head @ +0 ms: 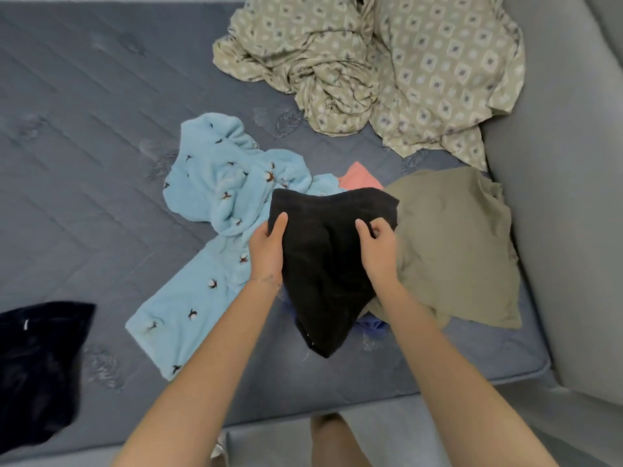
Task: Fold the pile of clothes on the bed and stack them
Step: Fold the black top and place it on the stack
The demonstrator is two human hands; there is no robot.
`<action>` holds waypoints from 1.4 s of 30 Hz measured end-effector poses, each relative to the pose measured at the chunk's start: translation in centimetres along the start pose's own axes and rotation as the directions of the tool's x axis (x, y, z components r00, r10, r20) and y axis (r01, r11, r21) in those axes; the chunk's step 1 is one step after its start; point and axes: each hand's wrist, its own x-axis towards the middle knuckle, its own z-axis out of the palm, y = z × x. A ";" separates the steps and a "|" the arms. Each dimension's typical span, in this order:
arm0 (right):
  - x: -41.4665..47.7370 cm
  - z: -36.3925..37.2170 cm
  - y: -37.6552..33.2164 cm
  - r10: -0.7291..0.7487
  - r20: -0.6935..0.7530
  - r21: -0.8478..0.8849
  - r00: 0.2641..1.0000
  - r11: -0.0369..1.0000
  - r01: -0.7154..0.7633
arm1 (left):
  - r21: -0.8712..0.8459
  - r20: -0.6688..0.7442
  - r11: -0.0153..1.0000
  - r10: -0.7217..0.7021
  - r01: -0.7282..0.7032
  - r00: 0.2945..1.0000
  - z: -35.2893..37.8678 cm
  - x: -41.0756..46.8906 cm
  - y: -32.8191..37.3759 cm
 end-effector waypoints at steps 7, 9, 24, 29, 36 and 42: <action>-11.7 5.7 -9.1 -0.165 0.014 0.110 0.986 0.981 0.162 | 0.009 0.033 0.992 0.126 -0.126 0.992 -13.4 -5.0 7.1; -15.3 7.4 -11.4 -0.190 -0.005 0.126 0.982 0.974 0.189 | 0.009 0.034 0.990 0.142 -0.143 0.989 -18.0 -6.5 9.0; -32.7 15.4 -19.2 -0.171 0.145 0.009 0.975 0.985 0.171 | 0.006 0.118 0.965 0.260 -0.263 0.958 -37.5 -16.7 20.0; -33.7 16.7 -18.0 -0.131 0.282 0.011 0.950 0.991 0.133 | 0.023 0.088 0.960 0.276 -0.279 0.957 -39.2 -17.3 20.1; -33.4 17.0 -17.9 -0.124 0.452 -0.103 0.883 0.976 0.190 | -0.004 0.056 0.961 0.277 -0.277 0.959 -40.0 -17.7 19.3; -34.1 16.9 -20.4 -0.246 0.459 0.027 0.854 0.964 0.263 | 0.005 0.032 0.971 0.239 -0.240 0.970 -39.4 -15.8 18.8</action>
